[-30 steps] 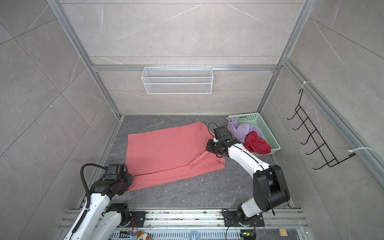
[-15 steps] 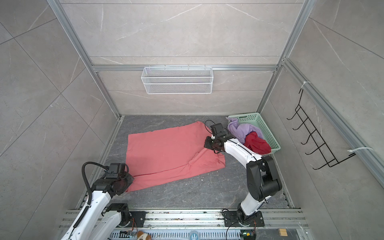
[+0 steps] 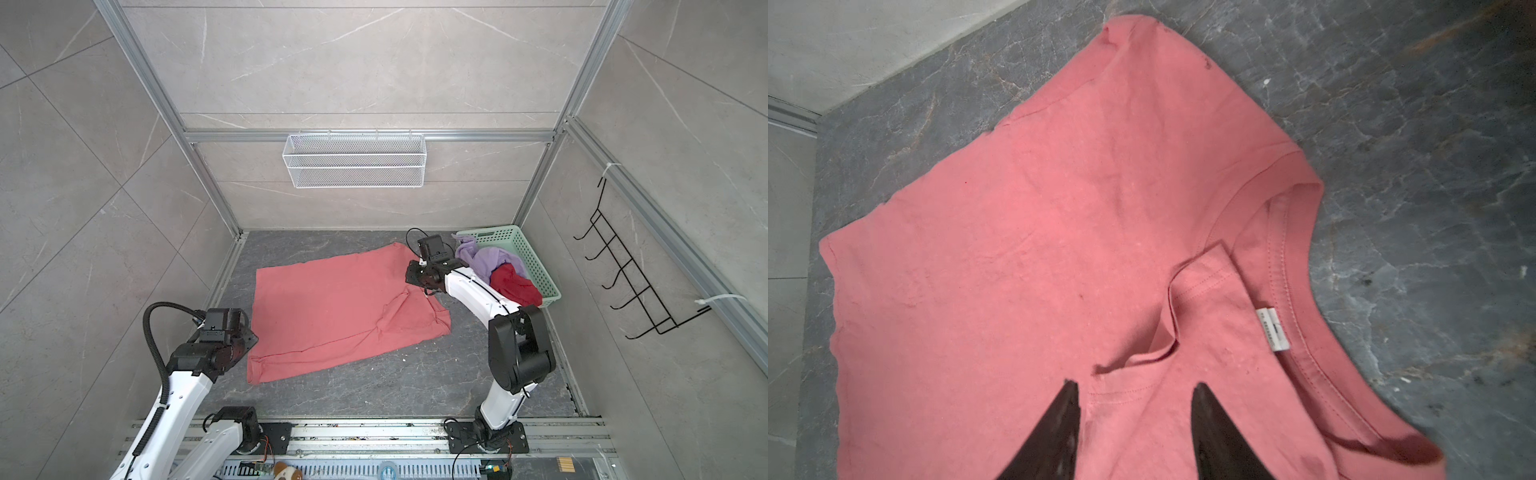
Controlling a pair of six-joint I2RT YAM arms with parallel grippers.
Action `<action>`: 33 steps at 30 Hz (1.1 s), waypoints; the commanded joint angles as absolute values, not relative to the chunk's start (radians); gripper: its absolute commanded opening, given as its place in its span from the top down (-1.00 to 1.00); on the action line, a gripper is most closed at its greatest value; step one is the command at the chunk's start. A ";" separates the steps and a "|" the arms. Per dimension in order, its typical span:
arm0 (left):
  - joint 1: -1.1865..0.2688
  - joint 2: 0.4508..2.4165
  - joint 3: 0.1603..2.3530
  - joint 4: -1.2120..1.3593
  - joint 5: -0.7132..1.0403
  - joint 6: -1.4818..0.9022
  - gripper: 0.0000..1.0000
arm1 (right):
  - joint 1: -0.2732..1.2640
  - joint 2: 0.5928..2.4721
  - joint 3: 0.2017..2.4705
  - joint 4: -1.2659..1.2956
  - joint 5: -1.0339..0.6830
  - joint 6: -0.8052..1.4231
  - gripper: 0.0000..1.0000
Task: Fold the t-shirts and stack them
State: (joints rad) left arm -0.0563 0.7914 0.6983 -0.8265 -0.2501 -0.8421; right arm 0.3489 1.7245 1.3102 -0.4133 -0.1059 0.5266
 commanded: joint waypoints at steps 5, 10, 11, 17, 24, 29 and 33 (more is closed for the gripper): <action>-0.085 0.808 0.651 -0.760 0.064 -0.873 0.08 | 0.356 1.619 1.186 -0.422 -0.178 0.580 0.09; -0.136 0.776 0.557 -0.709 0.096 -0.953 0.05 | 0.361 1.590 1.061 -0.369 -0.178 0.635 0.10; -0.139 0.778 0.535 -0.690 0.102 -0.962 0.03 | 0.360 1.595 1.048 -0.364 -0.176 0.643 0.10; -0.142 0.844 0.420 -0.587 0.094 -1.008 0.03 | 0.362 1.651 0.986 -0.335 -0.141 0.713 0.10; -0.143 0.795 0.334 -0.593 -0.036 -1.033 0.01 | 0.362 1.709 0.955 -0.328 -0.090 0.758 0.10; -0.141 0.823 0.333 -0.583 -0.062 -1.008 -0.02 | 0.338 1.760 0.908 -0.328 -0.052 0.816 0.11; -0.142 0.911 0.349 -0.571 -0.075 -0.987 -0.02 | 0.309 1.763 0.845 -0.299 -0.071 0.854 0.14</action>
